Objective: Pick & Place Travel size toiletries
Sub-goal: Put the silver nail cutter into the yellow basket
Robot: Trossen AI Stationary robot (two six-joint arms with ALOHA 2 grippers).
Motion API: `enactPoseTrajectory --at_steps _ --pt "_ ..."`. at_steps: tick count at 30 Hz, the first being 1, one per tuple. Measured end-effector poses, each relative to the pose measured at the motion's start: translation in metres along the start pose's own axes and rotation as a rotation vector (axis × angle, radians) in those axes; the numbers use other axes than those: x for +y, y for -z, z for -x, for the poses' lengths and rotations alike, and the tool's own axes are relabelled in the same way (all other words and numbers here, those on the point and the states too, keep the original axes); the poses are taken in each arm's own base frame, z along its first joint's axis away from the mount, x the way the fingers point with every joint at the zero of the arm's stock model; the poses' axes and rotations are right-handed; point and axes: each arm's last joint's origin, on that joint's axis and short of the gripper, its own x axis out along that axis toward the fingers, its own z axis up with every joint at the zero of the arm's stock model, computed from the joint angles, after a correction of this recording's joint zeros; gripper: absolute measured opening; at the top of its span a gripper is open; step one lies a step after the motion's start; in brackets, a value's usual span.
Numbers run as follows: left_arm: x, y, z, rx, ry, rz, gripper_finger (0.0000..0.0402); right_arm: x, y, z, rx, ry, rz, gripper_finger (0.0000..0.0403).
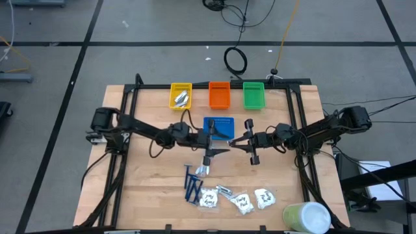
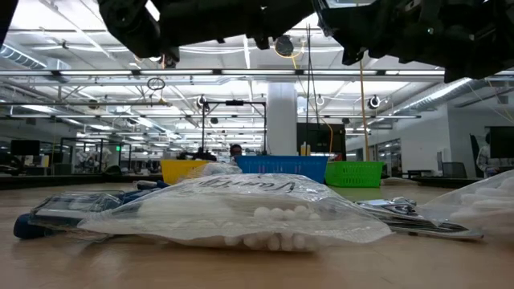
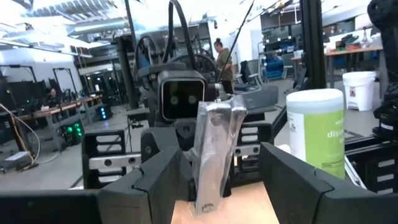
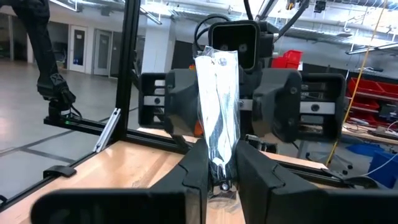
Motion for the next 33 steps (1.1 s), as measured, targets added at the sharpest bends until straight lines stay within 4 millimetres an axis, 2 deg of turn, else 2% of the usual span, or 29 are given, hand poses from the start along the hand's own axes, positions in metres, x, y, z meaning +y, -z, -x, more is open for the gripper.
enactPoseTrajectory --at_steps 7,15,19,25,27,30,33 --pt "0.0 0.006 -0.012 0.0 0.0 0.005 0.0214 0.0 0.0 0.0 0.0 0.0 0.0 0.0043" --pt "0.0 0.006 -0.013 -0.004 0.0 -0.028 0.0206 0.0 0.001 0.0 0.014 -0.002 -0.002 0.0043" --pt "0.0 0.006 -0.013 -0.003 0.002 -0.031 0.0162 0.0 0.001 0.0 0.014 -0.002 -0.002 0.0043" --pt "0.0 0.006 -0.013 0.001 0.002 -0.041 0.0048 0.0 0.001 0.0 0.014 -0.004 -0.016 0.0043" --pt "0.0 0.006 -0.013 0.001 0.007 -0.053 0.0036 0.001 0.002 0.0 0.019 -0.007 -0.028 0.0043" --pt "0.0 0.006 -0.013 0.004 0.001 -0.048 0.0036 0.001 0.003 0.0 0.038 -0.002 -0.033 0.0078" --pt "0.001 0.005 -0.013 0.006 -0.009 -0.037 0.0039 -0.001 0.007 0.0 0.08 0.057 -0.027 0.0149"
